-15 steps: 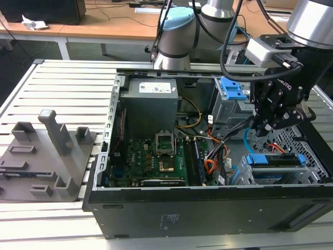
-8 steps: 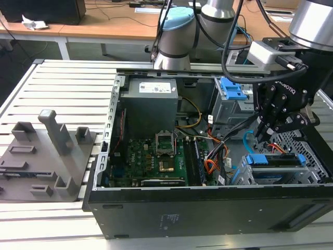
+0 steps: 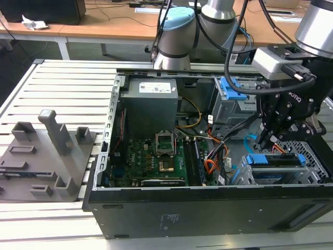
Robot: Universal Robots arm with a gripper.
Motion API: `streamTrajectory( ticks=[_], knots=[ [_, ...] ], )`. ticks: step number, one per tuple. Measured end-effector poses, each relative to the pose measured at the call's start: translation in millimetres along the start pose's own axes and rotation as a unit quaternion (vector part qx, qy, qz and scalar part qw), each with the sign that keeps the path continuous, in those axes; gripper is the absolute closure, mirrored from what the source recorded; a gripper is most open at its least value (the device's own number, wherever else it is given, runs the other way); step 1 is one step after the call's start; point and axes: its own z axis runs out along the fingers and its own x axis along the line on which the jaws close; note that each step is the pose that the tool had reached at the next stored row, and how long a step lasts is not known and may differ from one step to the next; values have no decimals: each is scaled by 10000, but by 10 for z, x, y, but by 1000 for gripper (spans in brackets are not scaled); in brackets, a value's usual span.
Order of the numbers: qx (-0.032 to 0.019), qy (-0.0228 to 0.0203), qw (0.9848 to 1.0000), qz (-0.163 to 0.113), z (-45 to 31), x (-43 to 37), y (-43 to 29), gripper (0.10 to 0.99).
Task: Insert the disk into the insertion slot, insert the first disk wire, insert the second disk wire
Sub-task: 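Insert the second disk wire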
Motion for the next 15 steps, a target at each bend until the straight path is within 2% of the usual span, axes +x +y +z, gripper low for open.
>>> streamTrajectory(
  ticks=[1,2,6,11,14,15],
  knots=[
    [24,-104,9999,-5,3,14,3,925],
    [36,-157,9999,-5,4,22,5,925],
    [34,-159,9999,30,4,25,8,925],
    [13,-182,9988,451,11,24,8,925],
    [-14,-211,9951,969,18,24,8,925],
    [-16,-213,9948,998,18,23,8,925]
  ],
)
